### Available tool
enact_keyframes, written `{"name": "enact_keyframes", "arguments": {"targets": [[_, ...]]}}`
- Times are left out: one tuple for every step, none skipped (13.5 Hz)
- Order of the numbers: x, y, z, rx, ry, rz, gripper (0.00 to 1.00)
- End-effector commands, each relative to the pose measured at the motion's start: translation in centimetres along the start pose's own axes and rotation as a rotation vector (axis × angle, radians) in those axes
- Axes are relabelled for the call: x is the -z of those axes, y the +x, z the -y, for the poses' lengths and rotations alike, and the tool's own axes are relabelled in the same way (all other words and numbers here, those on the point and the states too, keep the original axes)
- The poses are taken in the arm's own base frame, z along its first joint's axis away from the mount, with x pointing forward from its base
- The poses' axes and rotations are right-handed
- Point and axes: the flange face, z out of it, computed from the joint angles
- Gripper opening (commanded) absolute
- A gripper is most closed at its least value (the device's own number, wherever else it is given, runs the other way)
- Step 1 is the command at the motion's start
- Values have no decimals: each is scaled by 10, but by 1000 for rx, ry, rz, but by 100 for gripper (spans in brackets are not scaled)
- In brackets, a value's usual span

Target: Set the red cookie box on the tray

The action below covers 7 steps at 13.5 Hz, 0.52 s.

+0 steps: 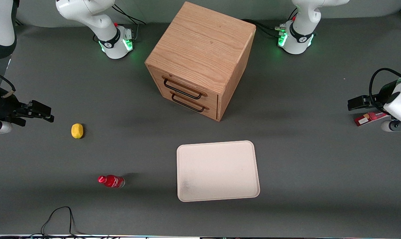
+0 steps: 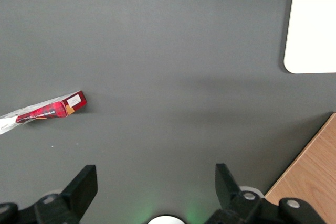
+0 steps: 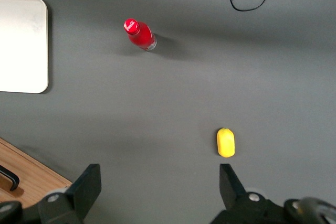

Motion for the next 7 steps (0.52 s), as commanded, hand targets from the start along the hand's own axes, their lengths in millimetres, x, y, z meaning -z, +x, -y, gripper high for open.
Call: {"name": "enact_keyframes", "arguments": {"targets": [[8, -4, -1, 9, 3, -15, 100], [8, -4, -1, 12, 2, -15, 100], [8, -4, 0, 15, 1, -15, 100], [7, -3, -1, 15, 1, -12, 100], [7, -3, -2, 14, 0, -12, 100], [7, -3, -2, 17, -10, -12, 100], [7, -3, -1, 21, 4, -12, 100]]}}
